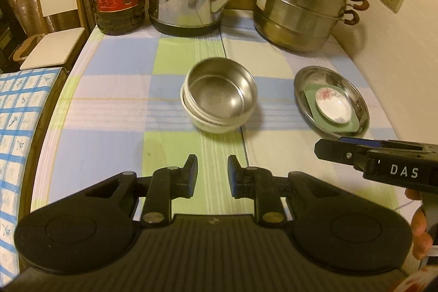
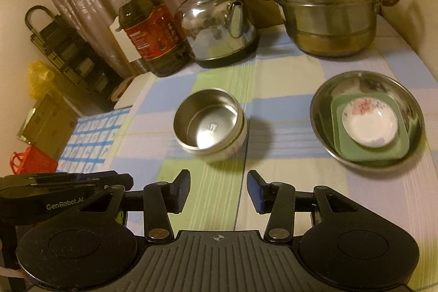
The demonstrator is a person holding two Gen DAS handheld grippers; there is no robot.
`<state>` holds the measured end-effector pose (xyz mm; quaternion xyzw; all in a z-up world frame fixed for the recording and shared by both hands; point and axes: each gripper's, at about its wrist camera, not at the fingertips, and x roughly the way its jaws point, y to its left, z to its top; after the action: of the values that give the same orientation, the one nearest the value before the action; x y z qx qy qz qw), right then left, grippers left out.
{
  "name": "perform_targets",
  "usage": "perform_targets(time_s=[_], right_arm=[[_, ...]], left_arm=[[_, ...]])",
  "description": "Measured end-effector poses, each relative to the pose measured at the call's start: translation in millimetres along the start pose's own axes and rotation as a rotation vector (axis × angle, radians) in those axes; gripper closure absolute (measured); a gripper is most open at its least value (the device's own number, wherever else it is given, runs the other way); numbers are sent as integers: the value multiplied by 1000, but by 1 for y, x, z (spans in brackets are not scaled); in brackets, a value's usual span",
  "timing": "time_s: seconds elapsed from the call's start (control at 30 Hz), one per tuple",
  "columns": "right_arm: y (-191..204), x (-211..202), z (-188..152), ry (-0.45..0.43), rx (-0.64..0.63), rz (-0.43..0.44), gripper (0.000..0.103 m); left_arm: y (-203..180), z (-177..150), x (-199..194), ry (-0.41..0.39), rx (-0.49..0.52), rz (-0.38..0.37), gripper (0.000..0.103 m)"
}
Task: Organize plates and bowls
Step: 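Open the left gripper, release the steel bowl and pull back, then move the left gripper back to the rim of the bowl stack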
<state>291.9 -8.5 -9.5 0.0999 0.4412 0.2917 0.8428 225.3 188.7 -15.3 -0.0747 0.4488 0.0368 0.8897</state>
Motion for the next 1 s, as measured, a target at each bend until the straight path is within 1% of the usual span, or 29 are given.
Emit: perform_targets(time_s=[0.43,0.7,1.0], right_arm=[[-14,-47,-52,36,-38,-3,57],[-20,-74,-80,45,-64,-17,57],[-25,-99,-100,33,-80,-14,57]], left_arm=[[-47,-59,-33,27,15,5,83],[-70,-84,-51,21,22,15,83],[-90,-103,-66,8,22,29,83]])
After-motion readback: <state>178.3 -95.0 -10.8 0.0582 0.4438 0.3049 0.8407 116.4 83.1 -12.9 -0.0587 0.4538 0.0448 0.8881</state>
